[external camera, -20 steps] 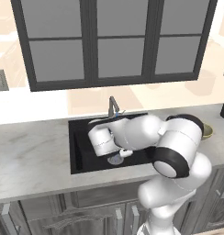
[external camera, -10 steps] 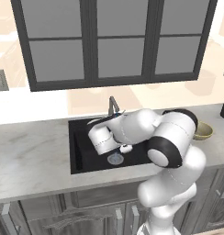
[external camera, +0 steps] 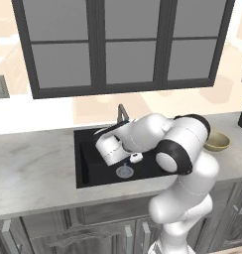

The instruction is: Rinse each bowl for a few seconds and place them down in the sink or on the counter.

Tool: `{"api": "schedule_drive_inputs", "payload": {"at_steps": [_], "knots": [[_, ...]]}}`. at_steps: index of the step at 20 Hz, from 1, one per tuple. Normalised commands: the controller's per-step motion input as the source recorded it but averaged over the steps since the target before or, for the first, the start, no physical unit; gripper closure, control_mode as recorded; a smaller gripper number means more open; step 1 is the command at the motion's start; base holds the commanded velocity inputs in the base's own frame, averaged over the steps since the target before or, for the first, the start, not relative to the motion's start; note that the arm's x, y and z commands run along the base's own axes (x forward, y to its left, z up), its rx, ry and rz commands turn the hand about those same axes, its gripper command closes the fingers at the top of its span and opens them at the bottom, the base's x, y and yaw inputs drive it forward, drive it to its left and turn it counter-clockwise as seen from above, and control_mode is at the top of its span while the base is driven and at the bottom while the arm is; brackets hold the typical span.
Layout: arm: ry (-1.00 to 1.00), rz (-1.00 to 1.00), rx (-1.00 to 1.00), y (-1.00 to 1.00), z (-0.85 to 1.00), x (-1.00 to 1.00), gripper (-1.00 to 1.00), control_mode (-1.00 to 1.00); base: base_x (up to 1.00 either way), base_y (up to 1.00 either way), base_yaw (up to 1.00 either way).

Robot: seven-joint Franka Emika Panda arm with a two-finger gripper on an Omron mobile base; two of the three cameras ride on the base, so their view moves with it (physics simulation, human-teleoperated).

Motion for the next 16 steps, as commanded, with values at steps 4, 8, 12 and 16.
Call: {"api": "schedule_drive_inputs", "payload": {"at_steps": [4, 8, 12, 16], "knots": [[0.00, -0.01, -0.05, 0.14, -0.03, 0.07, 1.00, -1.00, 0.00, 0.00, 0.00], [-0.02, -0.01, -0.05, 0.19, 0.00, -0.09, 1.00, -1.00, 0.00, 0.00, 0.00], [-0.02, -0.03, -0.03, 0.15, 0.06, -0.20, 1.00, -1.00, 0.00, 0.00, 0.00], [-0.01, -0.04, -0.01, 0.16, 0.19, -0.23, 1.00, -1.00, 0.00, 0.00, 0.00]]}}
